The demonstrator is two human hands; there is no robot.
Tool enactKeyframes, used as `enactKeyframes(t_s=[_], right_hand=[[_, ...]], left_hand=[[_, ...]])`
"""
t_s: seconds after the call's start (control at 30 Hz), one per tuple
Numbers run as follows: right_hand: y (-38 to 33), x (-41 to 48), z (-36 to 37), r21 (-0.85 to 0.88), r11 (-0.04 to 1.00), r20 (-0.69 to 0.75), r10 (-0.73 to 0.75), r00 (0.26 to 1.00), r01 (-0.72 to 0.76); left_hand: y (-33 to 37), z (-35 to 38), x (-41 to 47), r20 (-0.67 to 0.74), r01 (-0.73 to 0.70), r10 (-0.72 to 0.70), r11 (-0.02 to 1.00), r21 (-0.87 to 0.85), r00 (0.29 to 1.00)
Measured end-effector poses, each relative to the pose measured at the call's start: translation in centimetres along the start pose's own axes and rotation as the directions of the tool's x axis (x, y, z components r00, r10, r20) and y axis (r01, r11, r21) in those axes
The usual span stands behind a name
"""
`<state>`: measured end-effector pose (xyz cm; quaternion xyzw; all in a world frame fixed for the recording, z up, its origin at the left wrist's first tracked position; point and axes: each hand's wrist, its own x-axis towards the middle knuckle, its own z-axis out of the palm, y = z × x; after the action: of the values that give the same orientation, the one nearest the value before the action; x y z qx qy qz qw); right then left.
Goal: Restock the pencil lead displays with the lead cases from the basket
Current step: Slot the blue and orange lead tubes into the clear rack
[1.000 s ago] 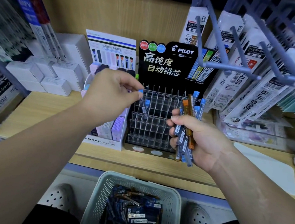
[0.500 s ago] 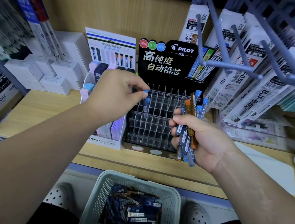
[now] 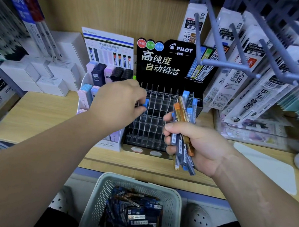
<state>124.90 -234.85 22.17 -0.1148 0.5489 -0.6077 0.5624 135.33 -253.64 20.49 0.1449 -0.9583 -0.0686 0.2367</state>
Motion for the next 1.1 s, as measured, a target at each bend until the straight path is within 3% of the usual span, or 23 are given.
enactKeyframes(t_s=[0.1, 0.17, 0.2, 0.23, 0.3, 0.4, 0.53, 0.87, 1.1], right_hand=[[0.1, -0.2, 0.0, -0.082, 0.997, 0.071, 0.019, 0.997, -0.013], [0.0, -0.3, 0.1, -0.084, 0.996, 0.109, 0.044, 0.993, -0.035], [0.0, -0.3, 0.2, -0.089, 0.995, 0.127, 0.058, 0.99, -0.047], [0.0, -0.4, 0.3, -0.102, 0.993, 0.142, 0.071, 0.987, -0.057], [0.1, -0.4, 0.5, -0.137, 0.988, 0.164, 0.093, 0.982, -0.071], [0.2, -0.3, 0.8, -0.156, 0.984, 0.18, 0.107, 0.978, -0.079], [0.2, -0.3, 0.7, -0.163, 0.983, 0.178, 0.112, 0.978, -0.083], [0.1, -0.2, 0.4, -0.157, 0.986, 0.155, 0.089, 0.984, -0.064], [0.2, -0.3, 0.8, -0.078, 0.993, 0.18, 0.1, 0.979, -0.087]], left_hand=[[-0.2, -0.5, 0.0, -0.031, -0.006, 0.007, 1.0, 0.018, 0.999], [0.6, -1.1, 0.2, -0.043, 0.08, -0.089, 0.98, -0.18, 0.995], [1.2, -1.4, 0.4, 0.003, 0.175, -0.188, 0.914, -0.367, 0.982], [1.9, -1.8, 0.7, 0.1, 0.282, -0.275, 0.781, -0.558, 0.956], [3.3, -2.4, 0.9, 0.311, 0.436, -0.314, 0.51, -0.741, 0.897], [4.4, -2.4, 0.8, 0.399, 0.476, -0.261, 0.431, -0.767, 0.879], [4.1, -2.2, 0.7, 0.408, 0.506, -0.32, 0.344, -0.791, 0.855], [3.4, -2.8, 1.0, 0.365, 0.503, -0.442, 0.251, -0.827, 0.82], [3.1, -3.5, 1.1, 0.437, 0.49, -0.342, 0.085, -0.867, 0.832]])
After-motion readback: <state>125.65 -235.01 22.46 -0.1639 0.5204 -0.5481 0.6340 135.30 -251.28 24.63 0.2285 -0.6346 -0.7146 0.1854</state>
